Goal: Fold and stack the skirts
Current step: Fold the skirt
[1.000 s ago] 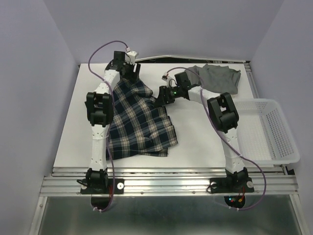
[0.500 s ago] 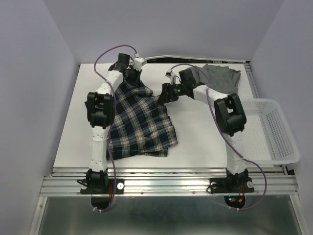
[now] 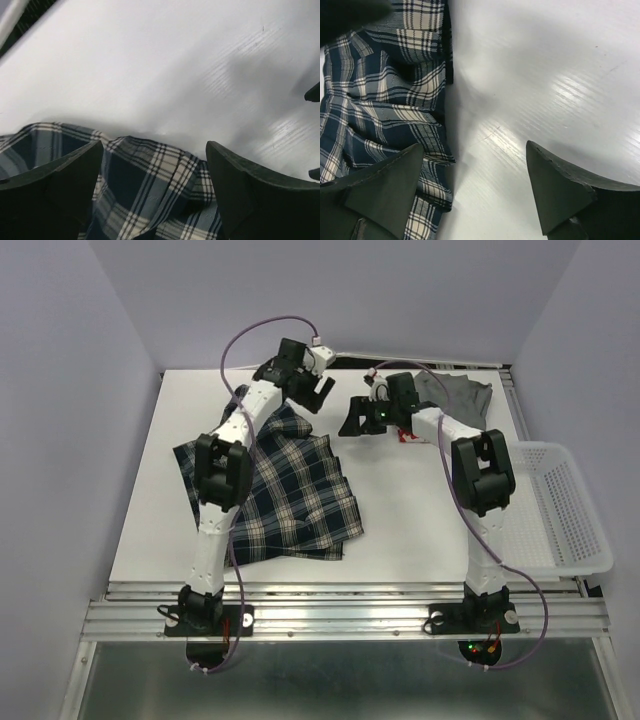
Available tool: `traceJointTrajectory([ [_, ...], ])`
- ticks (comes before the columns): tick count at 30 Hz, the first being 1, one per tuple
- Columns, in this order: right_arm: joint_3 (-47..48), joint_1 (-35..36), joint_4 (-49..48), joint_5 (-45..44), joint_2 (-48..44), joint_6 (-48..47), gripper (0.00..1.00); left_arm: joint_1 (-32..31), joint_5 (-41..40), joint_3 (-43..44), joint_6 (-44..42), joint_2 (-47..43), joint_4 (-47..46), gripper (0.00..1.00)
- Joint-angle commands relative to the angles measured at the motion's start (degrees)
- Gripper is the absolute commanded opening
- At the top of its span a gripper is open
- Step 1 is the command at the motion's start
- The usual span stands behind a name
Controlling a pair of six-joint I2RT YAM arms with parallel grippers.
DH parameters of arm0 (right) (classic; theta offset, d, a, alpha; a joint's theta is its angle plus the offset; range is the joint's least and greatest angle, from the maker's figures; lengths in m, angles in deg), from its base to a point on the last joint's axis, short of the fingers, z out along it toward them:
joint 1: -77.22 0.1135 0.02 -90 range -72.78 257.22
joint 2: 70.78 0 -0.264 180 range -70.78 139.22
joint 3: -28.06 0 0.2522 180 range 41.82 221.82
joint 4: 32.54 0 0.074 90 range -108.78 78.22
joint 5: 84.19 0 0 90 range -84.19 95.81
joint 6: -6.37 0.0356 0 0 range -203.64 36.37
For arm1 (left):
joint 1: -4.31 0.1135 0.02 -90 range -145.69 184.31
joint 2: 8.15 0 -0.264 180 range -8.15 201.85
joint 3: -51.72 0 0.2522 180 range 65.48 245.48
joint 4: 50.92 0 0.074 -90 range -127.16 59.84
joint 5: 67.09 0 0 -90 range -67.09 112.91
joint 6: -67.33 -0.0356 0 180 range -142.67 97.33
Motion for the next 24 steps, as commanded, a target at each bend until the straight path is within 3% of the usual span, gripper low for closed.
traceJointTrajectory([
  [1,2.56,-2.11,-1.89,-3.66,-4.07,-0.69,0.88,-1.13,-5.74,1.93,1.83,4.52,5.95,0.88],
  [7,3.35,-2.73,-1.80,-4.02,-2.85,-0.96,0.88,-1.83,-12.68,2.78,3.07,7.14,7.42,0.81],
  [10,4.05,-2.73,-1.89,-2.97,-1.87,0.09,0.87,-1.83,-13.39,2.02,3.07,7.51,8.94,0.69],
  [13,4.76,-2.73,-2.32,-2.70,-0.82,0.36,0.87,-1.92,-9.89,-5.27,1.67,3.39,5.87,0.50],
  [14,4.93,-2.73,-2.41,-2.70,-0.56,0.27,0.86,-2.09,-8.66,-9.03,0.79,0.94,5.43,0.33],
  [16,5.55,-2.73,-2.68,-2.70,0.06,0.01,0.86,-3.23,-3.83,-14.48,-3.23,-2.93,4.63,0.15],
  [17,5.64,-2.73,-2.76,-2.96,0.24,-0.08,0.85,-3.76,-2.33,-16.17,-4.65,-4.43,4.37,0.00],
  [24,6.43,-2.73,-3.55,-3.49,1.99,-0.78,0.84,-8.77,15.93,-32.60,-18.89,-20.17,5.15,0.00],
])
